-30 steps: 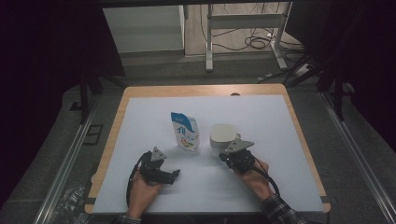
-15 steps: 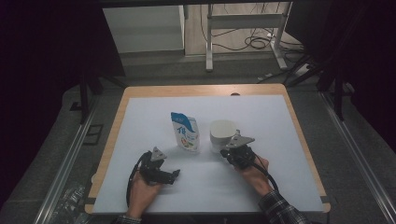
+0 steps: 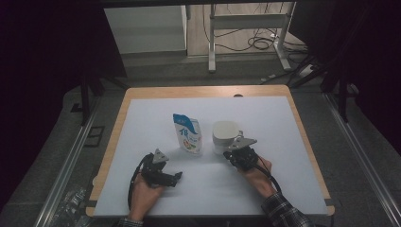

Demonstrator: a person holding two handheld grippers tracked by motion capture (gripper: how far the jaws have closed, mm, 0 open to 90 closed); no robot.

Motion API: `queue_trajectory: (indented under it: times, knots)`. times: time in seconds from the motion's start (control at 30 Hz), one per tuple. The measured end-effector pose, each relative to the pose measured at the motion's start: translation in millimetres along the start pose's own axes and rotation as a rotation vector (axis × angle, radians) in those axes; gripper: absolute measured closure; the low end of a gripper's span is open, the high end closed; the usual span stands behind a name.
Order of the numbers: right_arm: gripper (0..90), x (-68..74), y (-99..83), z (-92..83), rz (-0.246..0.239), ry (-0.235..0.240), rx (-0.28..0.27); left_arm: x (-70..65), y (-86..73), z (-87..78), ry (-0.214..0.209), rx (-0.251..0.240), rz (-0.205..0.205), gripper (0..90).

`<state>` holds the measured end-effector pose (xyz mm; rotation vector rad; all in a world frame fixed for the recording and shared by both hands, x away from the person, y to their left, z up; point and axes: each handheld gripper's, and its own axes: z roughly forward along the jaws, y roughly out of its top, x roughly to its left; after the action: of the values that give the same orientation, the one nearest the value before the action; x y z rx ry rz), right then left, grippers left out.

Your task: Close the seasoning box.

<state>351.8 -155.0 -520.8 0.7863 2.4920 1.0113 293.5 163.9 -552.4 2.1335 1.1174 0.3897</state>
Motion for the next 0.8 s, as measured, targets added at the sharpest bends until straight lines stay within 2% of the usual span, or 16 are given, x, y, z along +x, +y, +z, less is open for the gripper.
queue_trajectory:
  times: [0.2,0.57,0.8]
  knots:
    - [87.0,-0.9,-0.1,-3.3,0.013,0.002,-0.007,0.0,0.0,0.0,0.000,0.000,0.000,1.8]
    - [68.6,3.0,1.2,-13.6,0.028,0.018,-0.025,-0.1,0.0,0.0,0.001,0.000,0.001,1.8]
    - [57.2,6.0,2.4,-27.6,0.032,0.023,-0.037,-0.3,-0.1,0.2,0.001,-0.004,-0.003,1.8]
